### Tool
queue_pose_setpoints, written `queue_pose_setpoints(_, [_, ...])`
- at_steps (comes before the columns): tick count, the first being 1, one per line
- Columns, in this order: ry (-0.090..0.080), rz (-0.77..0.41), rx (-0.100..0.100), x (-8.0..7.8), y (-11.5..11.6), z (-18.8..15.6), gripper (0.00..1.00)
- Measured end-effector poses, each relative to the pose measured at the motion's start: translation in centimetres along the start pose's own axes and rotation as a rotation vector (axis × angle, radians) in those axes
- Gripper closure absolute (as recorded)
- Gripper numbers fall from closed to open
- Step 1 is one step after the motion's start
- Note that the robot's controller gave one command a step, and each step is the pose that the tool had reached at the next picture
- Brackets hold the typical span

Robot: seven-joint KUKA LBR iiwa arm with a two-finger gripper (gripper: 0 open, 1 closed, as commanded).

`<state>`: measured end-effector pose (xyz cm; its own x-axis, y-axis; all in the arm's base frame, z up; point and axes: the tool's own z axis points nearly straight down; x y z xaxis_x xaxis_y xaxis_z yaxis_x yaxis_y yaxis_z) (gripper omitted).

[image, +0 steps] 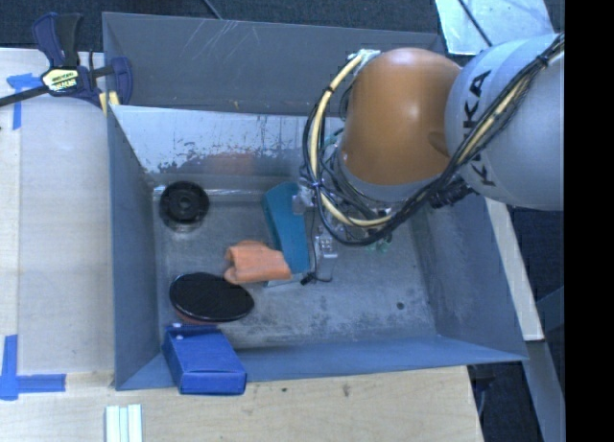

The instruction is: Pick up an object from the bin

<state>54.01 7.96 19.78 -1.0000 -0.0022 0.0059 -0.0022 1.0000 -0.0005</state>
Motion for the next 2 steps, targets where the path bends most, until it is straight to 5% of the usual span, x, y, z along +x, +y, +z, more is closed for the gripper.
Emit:
queue_pose_setpoints(1, [-0.009, 0.002, -0.001, -0.2, 0.0, -0.5, 0.0])
queue_pose_setpoints(2, [-0.013, -0.001, -0.002, -2.0, 1.9, 7.0, 0.0])
